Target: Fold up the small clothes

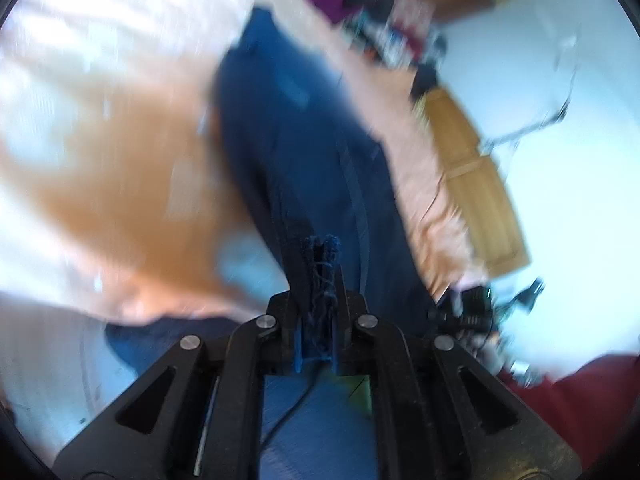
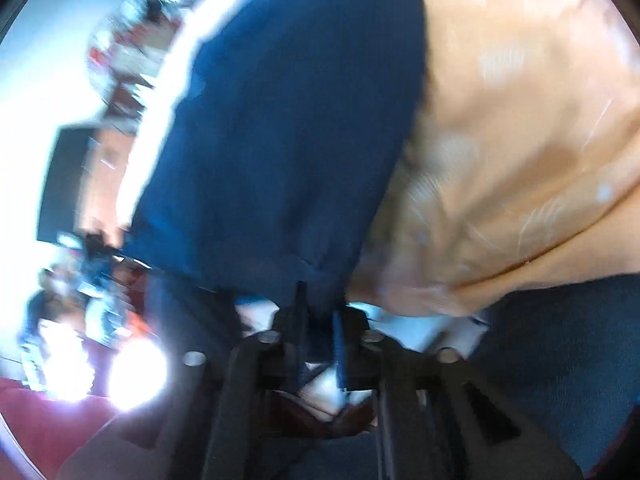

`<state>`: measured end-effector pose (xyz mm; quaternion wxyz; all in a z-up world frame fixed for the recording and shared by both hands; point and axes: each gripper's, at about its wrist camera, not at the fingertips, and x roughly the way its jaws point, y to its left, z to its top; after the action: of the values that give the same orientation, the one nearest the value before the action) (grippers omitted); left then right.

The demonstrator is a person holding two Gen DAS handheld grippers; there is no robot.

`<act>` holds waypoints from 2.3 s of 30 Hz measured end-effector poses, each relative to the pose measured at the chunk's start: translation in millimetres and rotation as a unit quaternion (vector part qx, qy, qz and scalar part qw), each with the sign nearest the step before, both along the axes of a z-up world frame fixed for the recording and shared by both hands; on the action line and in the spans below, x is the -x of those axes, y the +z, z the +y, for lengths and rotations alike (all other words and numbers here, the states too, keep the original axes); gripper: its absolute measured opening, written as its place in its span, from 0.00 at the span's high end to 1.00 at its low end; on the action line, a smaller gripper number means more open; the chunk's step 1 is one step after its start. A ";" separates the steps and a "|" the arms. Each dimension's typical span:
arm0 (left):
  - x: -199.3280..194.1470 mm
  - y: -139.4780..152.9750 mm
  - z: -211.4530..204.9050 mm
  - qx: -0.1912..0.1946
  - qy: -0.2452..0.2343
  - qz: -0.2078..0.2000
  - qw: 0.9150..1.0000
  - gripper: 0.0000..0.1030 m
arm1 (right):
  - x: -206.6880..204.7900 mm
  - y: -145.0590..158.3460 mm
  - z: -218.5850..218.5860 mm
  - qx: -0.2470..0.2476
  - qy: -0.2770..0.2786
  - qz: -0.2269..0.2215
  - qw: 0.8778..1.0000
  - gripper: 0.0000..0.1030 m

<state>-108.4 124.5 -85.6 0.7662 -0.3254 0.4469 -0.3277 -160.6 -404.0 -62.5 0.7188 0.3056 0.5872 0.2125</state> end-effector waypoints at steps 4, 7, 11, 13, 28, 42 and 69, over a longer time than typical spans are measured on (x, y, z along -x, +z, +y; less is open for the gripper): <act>-12.0 39.9 -6.7 0.025 0.003 -0.050 0.998 0.92 | -5.0 50.0 -18.5 -0.073 -0.050 -0.060 0.994 0.91; -30.7 68.0 -10.7 0.038 0.001 -0.079 0.996 0.92 | -21.6 79.4 -23.3 -0.099 -0.063 -0.100 0.988 0.91; -88.2 104.2 -16.6 0.043 0.012 -0.116 0.992 0.92 | -66.7 110.4 -34.6 -0.096 -0.076 -0.143 0.982 0.91; -117.3 111.1 -18.6 0.041 0.013 -0.122 0.992 0.91 | -104.1 123.2 -43.0 -0.082 -0.086 -0.162 0.980 0.91; -376.9 18.4 -65.4 -0.069 0.049 -0.042 0.996 0.71 | -412.3 77.3 -90.0 -0.028 -0.078 -0.143 0.986 0.83; -324.6 12.5 -57.3 -0.113 0.051 -0.083 0.989 0.16 | -441.3 7.1 -76.9 0.097 -0.061 -0.126 0.985 0.48; -271.4 -26.6 -55.3 -0.119 0.049 -0.053 0.990 0.15 | -429.3 -14.1 -65.8 0.232 -0.039 -0.138 0.962 0.99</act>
<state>163.0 69.3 -112.3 0.8371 -0.2361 0.4251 -0.2507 268.6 -469.7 -76.6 0.8518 0.1210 0.5029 0.0823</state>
